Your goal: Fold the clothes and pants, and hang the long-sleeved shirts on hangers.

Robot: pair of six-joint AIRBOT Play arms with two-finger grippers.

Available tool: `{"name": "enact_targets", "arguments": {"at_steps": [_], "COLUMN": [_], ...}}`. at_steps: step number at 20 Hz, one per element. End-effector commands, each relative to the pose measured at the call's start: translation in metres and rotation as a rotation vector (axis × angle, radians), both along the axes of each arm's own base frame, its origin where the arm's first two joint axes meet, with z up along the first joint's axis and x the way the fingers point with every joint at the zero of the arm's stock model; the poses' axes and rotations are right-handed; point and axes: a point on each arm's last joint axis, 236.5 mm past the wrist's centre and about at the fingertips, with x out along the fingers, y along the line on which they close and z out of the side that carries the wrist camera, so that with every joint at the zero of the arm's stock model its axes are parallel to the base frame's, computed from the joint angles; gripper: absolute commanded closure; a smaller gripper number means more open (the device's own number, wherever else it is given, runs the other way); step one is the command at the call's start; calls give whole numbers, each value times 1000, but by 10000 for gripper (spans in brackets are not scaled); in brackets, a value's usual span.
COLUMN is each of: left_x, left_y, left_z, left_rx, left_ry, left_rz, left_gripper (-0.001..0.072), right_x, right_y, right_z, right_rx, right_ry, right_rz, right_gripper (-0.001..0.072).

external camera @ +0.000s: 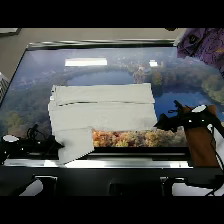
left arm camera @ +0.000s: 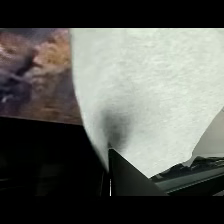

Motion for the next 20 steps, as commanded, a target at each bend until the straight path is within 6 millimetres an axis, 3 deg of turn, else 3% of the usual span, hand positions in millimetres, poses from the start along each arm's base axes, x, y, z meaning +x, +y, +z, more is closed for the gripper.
{"name": "enact_targets", "arguments": {"at_steps": [1, 4, 6, 10, 13, 16, 20], "left_x": [5, 13, 12, -14, -29, -28, 12], "left_y": [1, 8, 16, 3, -6, -13, -13], "left_z": [8, 30, 52, 95, 117, 131, 141], "left_rx": [-6, 17, 71, 80, 87, 83, 21], "left_ry": [-13, -5, -3, -17, -53, -135, -237], "left_rz": [-12, 21, 68, 100, 121, 120, 157], "left_gripper": [689, 690, 690, 690, 690, 691, 692], "right_x": [14, 5, -13, -63, -85, -90, -70], "right_y": [6, 7, -1, -20, -20, -18, -17], "right_z": [5, 22, 35, 68, 97, 116, 118], "right_rx": [26, 21, -35, -167, -202, -215, -203], "right_ry": [-39, -16, 36, 130, 131, 84, 3], "right_rz": [-41, -46, -48, -2, -3, -25, -46], "right_gripper": [680, 682, 682, 682, 682, 683, 682]}}
